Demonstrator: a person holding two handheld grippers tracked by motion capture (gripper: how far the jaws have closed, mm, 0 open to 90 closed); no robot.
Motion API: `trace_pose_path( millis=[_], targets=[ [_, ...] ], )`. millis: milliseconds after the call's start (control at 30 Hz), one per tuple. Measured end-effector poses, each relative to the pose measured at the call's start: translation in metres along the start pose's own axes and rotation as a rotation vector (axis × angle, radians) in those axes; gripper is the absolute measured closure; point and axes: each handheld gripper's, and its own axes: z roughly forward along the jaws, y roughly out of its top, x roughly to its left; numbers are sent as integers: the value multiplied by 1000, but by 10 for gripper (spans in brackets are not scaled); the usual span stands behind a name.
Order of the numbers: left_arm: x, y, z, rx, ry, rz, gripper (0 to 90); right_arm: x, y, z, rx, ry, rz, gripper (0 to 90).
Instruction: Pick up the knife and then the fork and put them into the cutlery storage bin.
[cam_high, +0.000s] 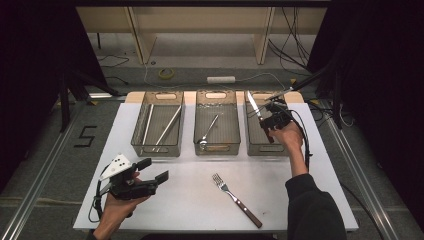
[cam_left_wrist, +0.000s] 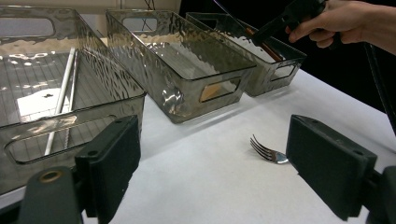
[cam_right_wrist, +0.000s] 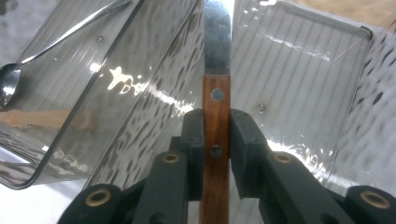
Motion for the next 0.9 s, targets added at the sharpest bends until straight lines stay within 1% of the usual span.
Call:
trace_pose_path(
  millis=[167,267,400,500,533,567,633,700,733,800,833,900],
  targets=[
    [0,0,0,1,1,1,176,1,0,2,7,-7,10,773],
    [0,0,0,1,1,1,176,1,0,4,12,-10,24,773],
    [0,0,0,1,-1,-2,176,0,0,7,14,-31,51,771],
    [0,0,0,1,0,-2,176,0,-1,10,26,-25,63,753],
    [0,0,0,1,0,-2,176,0,0,10,35,-18,69,691],
    [0,0,0,1,1,-1,177,0,1,10,32,-11,76,660],
    [0,0,-1,-1,2,2,177,0,1,5,-2,1,67,630],
    [0,0,-1,-4,2,-2,176,1,3,0,-13,12,59,573],
    [0,0,-1,-4,2,-3,176,2,3,-3,-18,12,51,564],
    [1,0,-1,-5,2,-3,176,3,2,-8,-45,20,30,547],
    [1,0,-1,-4,2,-3,176,5,1,-11,-51,33,27,522],
    [1,0,-1,-5,3,-2,176,8,-2,-16,-47,49,-2,477]
  ],
)
